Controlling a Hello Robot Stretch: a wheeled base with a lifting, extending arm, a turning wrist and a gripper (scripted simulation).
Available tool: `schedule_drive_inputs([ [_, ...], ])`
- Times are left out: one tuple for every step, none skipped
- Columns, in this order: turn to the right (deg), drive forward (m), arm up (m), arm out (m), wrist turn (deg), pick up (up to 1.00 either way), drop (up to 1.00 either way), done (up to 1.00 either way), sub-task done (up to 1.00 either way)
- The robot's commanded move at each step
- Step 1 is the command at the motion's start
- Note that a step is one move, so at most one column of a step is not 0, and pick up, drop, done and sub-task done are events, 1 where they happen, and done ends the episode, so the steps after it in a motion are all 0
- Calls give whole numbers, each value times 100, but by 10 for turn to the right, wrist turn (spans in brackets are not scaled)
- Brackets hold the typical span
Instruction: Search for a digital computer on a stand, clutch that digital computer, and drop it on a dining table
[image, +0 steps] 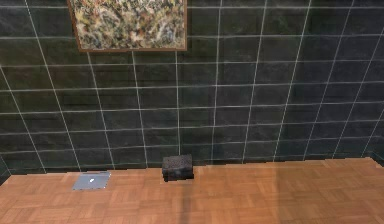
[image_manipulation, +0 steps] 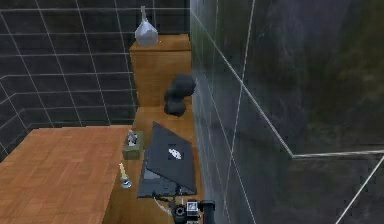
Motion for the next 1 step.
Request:
schedule_drive_inputs([
  [0, 0, 42, 0, 0, 0, 0, 0, 0],
])
